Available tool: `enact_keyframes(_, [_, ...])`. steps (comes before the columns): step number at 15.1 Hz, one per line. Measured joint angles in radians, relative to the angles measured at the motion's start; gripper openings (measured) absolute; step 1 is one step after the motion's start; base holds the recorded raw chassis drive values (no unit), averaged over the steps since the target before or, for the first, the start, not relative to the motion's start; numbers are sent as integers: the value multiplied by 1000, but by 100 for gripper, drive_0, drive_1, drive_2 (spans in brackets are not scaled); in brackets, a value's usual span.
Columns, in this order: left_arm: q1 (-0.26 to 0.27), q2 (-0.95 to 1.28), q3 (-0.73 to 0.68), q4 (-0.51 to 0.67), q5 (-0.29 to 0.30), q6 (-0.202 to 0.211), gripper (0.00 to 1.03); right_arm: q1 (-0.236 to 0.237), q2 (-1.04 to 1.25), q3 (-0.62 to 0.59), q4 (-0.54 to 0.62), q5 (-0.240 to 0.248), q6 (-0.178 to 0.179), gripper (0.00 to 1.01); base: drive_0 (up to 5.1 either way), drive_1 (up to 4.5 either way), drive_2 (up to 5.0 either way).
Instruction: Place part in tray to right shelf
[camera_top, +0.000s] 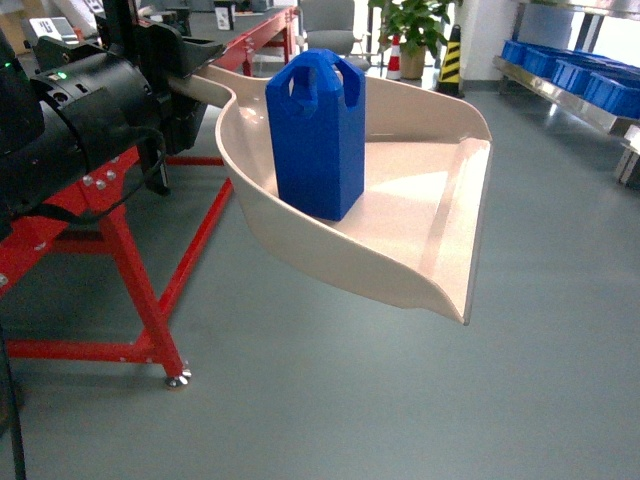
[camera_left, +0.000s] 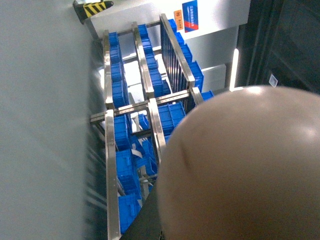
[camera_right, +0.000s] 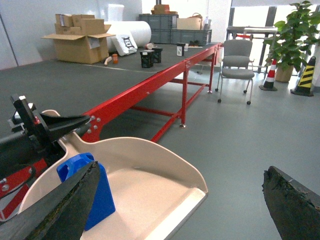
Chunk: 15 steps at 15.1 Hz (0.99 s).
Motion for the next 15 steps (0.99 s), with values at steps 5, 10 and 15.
enact_keyframes(5, [0, 0, 0, -1, -1, 0, 13, -1, 0, 0, -1, 1, 0, 98, 502, -239, -239])
enact_keyframes(10, [-17, 1, -1, -3, 11, 0, 13, -5, -1, 0, -1, 3, 0, 98, 311, -48, -222])
enact_keyframes(15, [0, 1, -4, -2, 2, 0, 13, 0, -4, 0, -3, 0, 0, 98, -5, 429, -438])
